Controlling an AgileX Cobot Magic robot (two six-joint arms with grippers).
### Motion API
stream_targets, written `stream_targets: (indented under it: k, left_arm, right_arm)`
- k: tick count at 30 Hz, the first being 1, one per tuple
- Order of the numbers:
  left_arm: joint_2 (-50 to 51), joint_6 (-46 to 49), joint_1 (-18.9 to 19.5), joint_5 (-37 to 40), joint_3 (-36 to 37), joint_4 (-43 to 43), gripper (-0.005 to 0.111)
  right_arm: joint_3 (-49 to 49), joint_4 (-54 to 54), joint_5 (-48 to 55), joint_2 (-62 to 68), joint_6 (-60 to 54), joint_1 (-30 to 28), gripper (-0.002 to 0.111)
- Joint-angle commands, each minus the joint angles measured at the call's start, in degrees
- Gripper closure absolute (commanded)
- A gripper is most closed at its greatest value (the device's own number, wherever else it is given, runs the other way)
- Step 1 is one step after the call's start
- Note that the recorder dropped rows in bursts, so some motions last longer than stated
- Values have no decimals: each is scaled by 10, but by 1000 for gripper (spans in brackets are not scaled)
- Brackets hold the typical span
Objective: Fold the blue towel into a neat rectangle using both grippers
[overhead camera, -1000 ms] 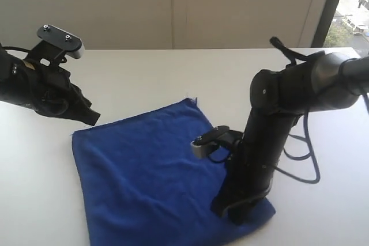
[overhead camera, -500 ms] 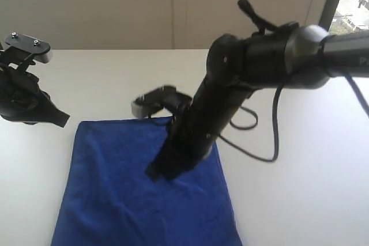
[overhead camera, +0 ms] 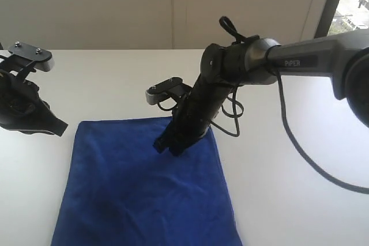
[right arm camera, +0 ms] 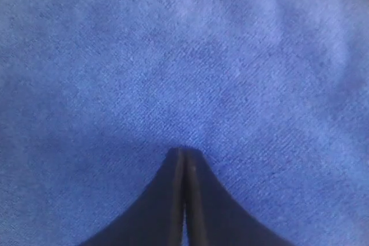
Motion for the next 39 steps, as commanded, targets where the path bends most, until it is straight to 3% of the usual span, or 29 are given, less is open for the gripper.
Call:
stream_targets:
  k: [1,10,17,23,31,39]
  left_arm:
    - [-1,-1,0,10,1,-8,107]
    - [-1,-1,0,5,1,-13,107]
    - [-1,-1,0,4,1,-21,107]
    - [11,0,0,-5,1,-22,107]
    - [45,1,-1,4,1,-36,107]
    - [48,231,-36,52,1,-176,107]
  right_arm:
    - [-10,-83,-2,1,47,-4,108]
    - [-12,-298,19,1,169,-59,108]
    - [-13,-298,1,1,160,-109,108]
    - [-15,-240,-31,1,77,-110,108]
    - [-16,-231,-45,3,77,-110,108]
    - [-16,-219,-53,34,59,-97,108]
